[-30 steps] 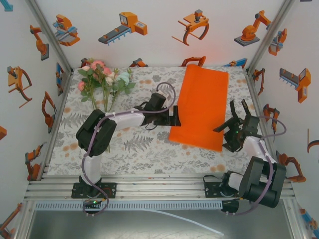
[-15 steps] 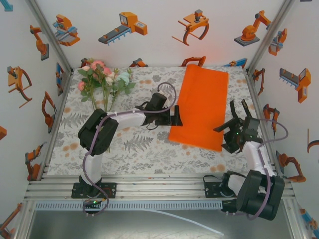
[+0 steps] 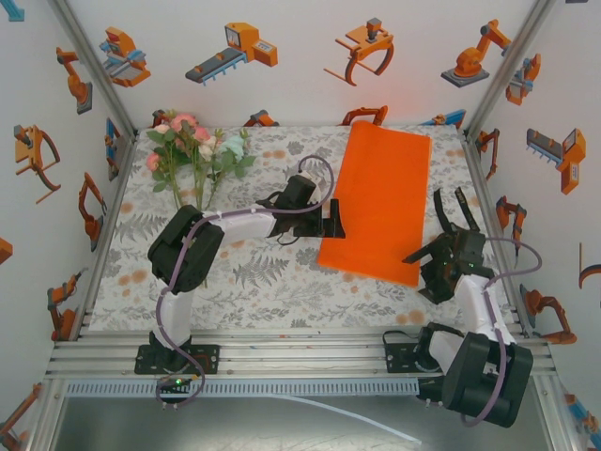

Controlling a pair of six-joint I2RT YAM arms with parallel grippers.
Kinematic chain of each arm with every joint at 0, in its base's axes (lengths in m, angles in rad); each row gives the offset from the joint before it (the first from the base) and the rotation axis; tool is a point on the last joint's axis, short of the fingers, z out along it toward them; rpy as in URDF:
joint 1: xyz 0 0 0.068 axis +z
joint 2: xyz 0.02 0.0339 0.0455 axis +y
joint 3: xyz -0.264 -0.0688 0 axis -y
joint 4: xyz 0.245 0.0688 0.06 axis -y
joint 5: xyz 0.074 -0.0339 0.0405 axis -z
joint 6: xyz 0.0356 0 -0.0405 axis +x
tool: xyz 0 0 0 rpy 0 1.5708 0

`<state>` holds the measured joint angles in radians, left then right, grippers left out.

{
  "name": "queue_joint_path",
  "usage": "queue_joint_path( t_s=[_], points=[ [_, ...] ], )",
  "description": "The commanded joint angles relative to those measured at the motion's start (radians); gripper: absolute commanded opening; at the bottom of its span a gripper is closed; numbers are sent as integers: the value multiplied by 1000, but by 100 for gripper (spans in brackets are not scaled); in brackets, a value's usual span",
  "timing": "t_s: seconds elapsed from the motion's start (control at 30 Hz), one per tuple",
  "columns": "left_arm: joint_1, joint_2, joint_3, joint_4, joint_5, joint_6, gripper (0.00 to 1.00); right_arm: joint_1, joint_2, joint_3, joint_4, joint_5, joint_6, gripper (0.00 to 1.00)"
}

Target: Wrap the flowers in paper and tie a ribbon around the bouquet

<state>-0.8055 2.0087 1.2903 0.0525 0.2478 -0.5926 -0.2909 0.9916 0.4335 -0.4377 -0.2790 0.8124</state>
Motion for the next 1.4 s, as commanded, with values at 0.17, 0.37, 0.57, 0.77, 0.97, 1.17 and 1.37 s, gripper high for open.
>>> queue_joint_path(
  t_s=[0.17, 0.37, 0.57, 0.77, 0.97, 1.17, 1.37],
  points=[
    [-11, 19, 22, -14, -1, -4, 98, 6, 42, -62, 125, 22, 11, 88],
    [-11, 25, 27, -16, -1, -3, 98, 6, 48, -63, 151, -3, 28, 87],
    [-13, 39, 39, -19, 4, -4, 98, 5, -5, -87, 209, -104, 93, 82],
    [-18, 41, 46, -24, 2, -3, 99, 6, -39, -93, 187, -55, 89, 53],
    [-19, -7, 16, -22, -22, 11, 99, 5, -33, -100, 234, -92, 85, 0],
    [-60, -250, -193, 215, -84, 180, 99, 13, -129, -59, 270, -203, 183, 0],
    [-233, -301, -253, 408, -128, 563, 100, 150, -158, 84, 174, -135, 226, 0]
  ],
)
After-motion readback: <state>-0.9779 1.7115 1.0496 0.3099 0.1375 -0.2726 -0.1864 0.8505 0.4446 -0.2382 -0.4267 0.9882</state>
